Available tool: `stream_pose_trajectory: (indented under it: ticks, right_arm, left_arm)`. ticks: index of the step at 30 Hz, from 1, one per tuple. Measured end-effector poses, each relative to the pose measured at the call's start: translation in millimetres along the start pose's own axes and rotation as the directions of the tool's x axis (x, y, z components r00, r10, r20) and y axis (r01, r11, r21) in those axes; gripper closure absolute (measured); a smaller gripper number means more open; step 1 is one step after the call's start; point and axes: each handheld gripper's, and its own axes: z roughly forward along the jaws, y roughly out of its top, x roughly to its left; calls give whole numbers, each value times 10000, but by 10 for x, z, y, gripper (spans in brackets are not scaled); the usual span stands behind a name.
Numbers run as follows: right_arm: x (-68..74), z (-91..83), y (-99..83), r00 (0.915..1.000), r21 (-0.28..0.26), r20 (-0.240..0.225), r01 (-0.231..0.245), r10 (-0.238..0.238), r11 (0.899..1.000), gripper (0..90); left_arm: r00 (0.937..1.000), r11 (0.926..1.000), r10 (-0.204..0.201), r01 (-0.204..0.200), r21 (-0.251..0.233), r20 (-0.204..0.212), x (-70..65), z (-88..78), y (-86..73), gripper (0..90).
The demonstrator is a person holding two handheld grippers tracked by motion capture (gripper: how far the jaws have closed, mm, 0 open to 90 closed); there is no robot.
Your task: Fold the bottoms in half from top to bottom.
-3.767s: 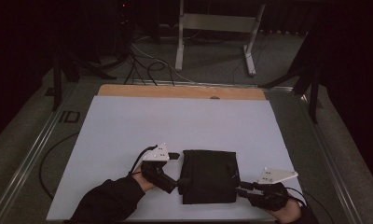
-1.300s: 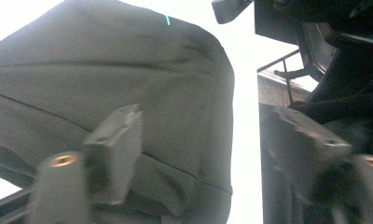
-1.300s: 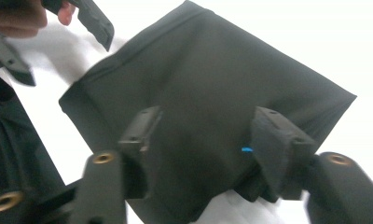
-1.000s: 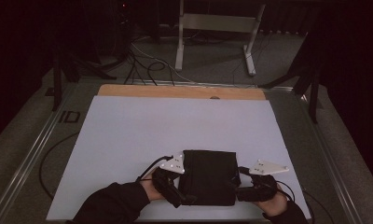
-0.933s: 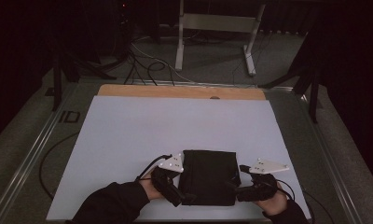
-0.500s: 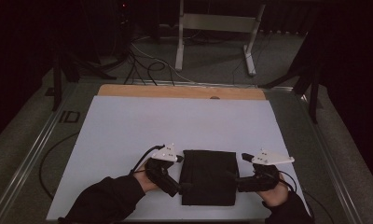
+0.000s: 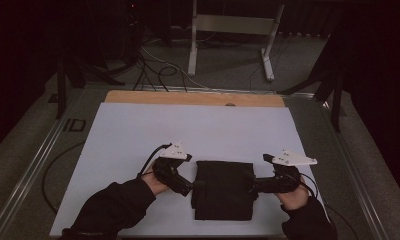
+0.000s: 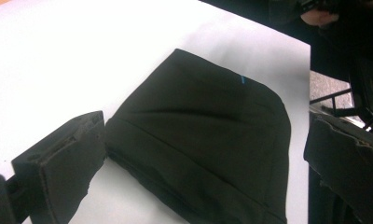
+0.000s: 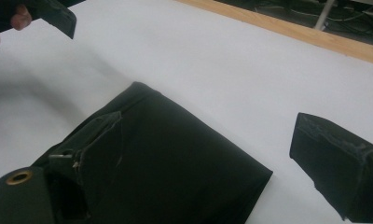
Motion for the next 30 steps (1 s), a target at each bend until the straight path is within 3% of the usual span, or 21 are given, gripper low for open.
stream_pose_trajectory:
  ticks: [6, 15, 19, 30]
  right_arm:
    - [-62, 112, -73, 9995, -38, 277, -168, 169, 9999, 97]
    - [-151, 199, -172, 9968, -39, 703, -370, 372, 9993, 92]
    - [-164, 256, -222, 9971, 286, 674, -379, 359, 9989, 92]
    - [-210, 436, -349, 9966, 1213, 544, -685, 623, 9902, 92]
  left_arm:
    - [9990, 9996, -285, 284, -32, -339, 94, 76, -31, 0]
    - [9928, 9956, -911, 890, -301, -778, 197, 213, -102, 0]
    - [9893, 9935, -1133, 1117, -222, -915, 247, 333, -159, 0]
    - [9796, 9825, -1847, 1860, 86, -785, 373, 548, -283, 0]
